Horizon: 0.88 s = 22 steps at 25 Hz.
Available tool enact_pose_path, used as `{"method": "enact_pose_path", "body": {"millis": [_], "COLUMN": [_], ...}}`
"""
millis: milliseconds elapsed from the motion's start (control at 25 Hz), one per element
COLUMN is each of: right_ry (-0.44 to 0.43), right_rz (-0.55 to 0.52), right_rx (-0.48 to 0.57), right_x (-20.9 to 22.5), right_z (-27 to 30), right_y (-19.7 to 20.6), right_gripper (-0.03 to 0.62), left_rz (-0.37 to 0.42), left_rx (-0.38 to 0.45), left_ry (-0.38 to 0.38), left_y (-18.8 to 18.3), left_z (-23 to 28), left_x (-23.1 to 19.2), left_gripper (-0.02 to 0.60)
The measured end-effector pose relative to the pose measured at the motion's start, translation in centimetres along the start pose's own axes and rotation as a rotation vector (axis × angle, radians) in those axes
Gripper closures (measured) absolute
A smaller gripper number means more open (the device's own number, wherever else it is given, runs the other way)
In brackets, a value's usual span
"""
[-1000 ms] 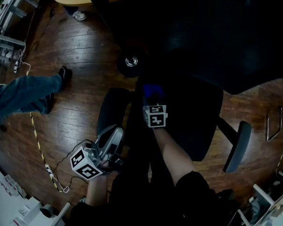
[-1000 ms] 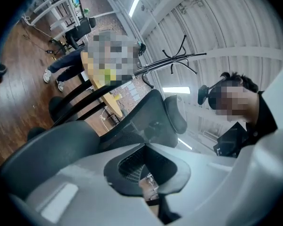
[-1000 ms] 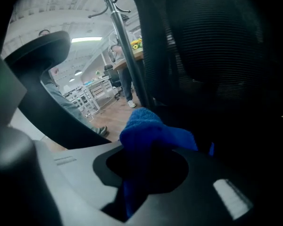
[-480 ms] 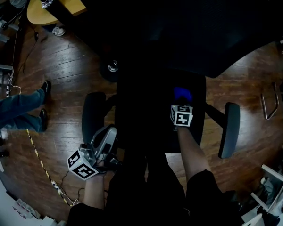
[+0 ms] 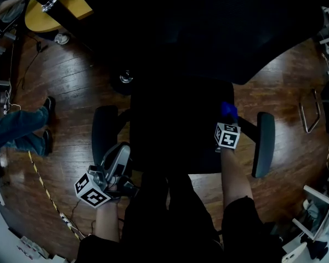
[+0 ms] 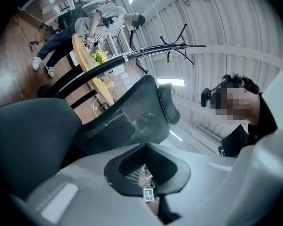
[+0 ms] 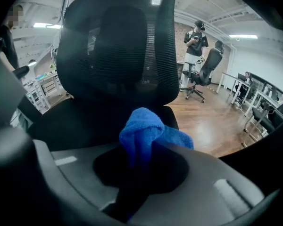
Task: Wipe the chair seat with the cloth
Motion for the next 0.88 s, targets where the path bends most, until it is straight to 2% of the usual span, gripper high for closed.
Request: {"method": "enact_pose_path", "body": {"millis": [160,280,400,560,720,800,880], "right_ry": [-0.031,-0.047,-0.163,-0.369,-0.556,-0.604,-0.590], "right_rz": [0.016,0.050,0.057,0.052,-0.005,-0.050,-0.089], "right_rx": [0.006,0.023,0.039,0.004,-0.039,-0.079,-0.100], "right_x": [0.2,-2.3,-8.8,-20.2,-30.5,-33.8,-35.1], "right_z": [-0.3,-0.5,-0.3,0.4,0.1,0.0,0.1], "right_y": [-0.2,-0.6,-0.8,-0.4,0.3,1.0,1.6], "right_gripper": [0.528,0.528,0.528,0.528,0.528,0.528,0.526], "left_rz": [0.000,-0.002,0.001,0.012,0.019,0.021,0.022], "left_rx": [0.026,0.051,0.081,0.121,0.154,0.161,0.167], "left_ry": [-0.008,-0.015,-0.028,-0.050,-0.072,-0.079,-0.084], "left_y": [-0.2,-0.6,-1.2,-2.2,-2.6,-2.6,-2.7], "left_z": [-1.1,-2.1,-3.5,-5.2,-6.7,-7.3,-7.6], "left_x": [0.1,-0.1,0.0,0.1,0.2,0.2,0.2], "left_gripper": [0.594,0.594,0.594,0.594,0.594,0.594,0.594]}}
Point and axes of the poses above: the fingertips, and each gripper's own axes: z forward along the fingers, x to its right, y out of its underside, the point moved 7 cm from there along -z, backward along the fingers, and after that the axes turned 3 degrees about -y, right-handed, at the moved point
